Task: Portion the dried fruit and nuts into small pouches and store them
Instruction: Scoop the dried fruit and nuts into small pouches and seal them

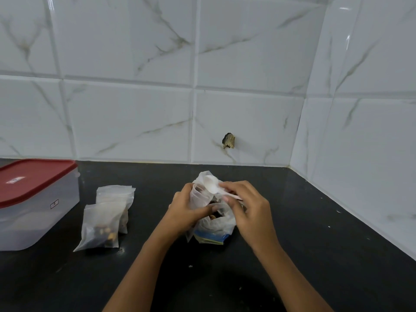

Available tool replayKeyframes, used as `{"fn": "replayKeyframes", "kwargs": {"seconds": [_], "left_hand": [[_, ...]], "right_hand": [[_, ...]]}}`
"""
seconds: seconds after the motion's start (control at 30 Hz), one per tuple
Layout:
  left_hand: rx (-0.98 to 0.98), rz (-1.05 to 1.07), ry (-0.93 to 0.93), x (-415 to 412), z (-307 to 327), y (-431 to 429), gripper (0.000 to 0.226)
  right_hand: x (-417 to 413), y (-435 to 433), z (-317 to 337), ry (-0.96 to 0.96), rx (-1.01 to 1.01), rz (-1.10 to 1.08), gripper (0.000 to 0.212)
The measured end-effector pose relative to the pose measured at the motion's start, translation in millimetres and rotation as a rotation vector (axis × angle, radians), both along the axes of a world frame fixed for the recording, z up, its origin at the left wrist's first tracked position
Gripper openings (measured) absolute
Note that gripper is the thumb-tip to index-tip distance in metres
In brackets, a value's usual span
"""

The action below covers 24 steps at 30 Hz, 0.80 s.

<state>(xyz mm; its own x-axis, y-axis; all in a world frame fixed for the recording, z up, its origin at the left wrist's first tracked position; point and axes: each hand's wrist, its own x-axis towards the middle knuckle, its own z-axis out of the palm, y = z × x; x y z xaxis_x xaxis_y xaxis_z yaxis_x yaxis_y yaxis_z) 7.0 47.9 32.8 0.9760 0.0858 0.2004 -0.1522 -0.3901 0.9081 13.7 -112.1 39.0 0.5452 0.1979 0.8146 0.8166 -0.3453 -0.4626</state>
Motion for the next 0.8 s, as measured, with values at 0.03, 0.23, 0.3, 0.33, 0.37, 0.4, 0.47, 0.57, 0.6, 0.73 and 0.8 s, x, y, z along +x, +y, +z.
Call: {"fn": "replayKeyframes", "kwargs": {"seconds": [0.03,0.23,0.3,0.33,0.37,0.4,0.47,0.57,0.6,0.73,0.8], "left_hand": [[0.033,0.022,-0.002,0.7,0.1,-0.6,0.066],[0.142,0.225,0.123,3.3,-4.6,-4.6,0.055],[0.064,0.192,0.163,1.7,-4.5,-4.2,0.052],[0.037,0.178,0.177,1.8,-5.2,-3.5,0.051],[0.024,0.165,0.182,2.2,-6.5,-2.7,0.051],[0.012,0.154,0.186,2.7,-8.1,-1.8,0.049],[-0.004,0.143,0.188,3.1,-11.2,-0.7,0.045],[-0.015,0.125,0.174,2.4,-12.3,-1.5,0.042],[-0.015,0.121,0.168,2.1,-12.0,-1.9,0.043],[-0.071,0.077,0.167,-1.8,-8.7,-4.5,0.045],[-0.166,0.047,0.164,-3.5,-6.6,-6.1,0.046]], "right_hand": [[0.5,-1.2,0.3,0.114,0.06,-0.006,0.021],[8.5,0.2,-8.0,0.534,0.061,-0.082,0.022],[9.5,5.7,-11.6,0.492,-0.122,-0.157,0.024],[10.5,7.1,-12.7,0.458,-0.242,-0.218,0.027],[11.9,7.3,-13.1,0.429,-0.35,-0.28,0.028],[13.4,6.7,-12.6,0.412,-0.432,-0.329,0.03],[15.9,5.1,-12.2,0.398,-0.54,-0.391,0.031],[17.2,7.2,-12.7,0.339,-0.686,-0.419,0.035],[17.6,7.9,-13.7,0.313,-0.72,-0.401,0.036],[17.2,2.7,-15.2,0.346,-0.572,-0.282,0.031],[14.7,0.3,-13.6,0.361,-0.493,-0.261,0.029]]}}
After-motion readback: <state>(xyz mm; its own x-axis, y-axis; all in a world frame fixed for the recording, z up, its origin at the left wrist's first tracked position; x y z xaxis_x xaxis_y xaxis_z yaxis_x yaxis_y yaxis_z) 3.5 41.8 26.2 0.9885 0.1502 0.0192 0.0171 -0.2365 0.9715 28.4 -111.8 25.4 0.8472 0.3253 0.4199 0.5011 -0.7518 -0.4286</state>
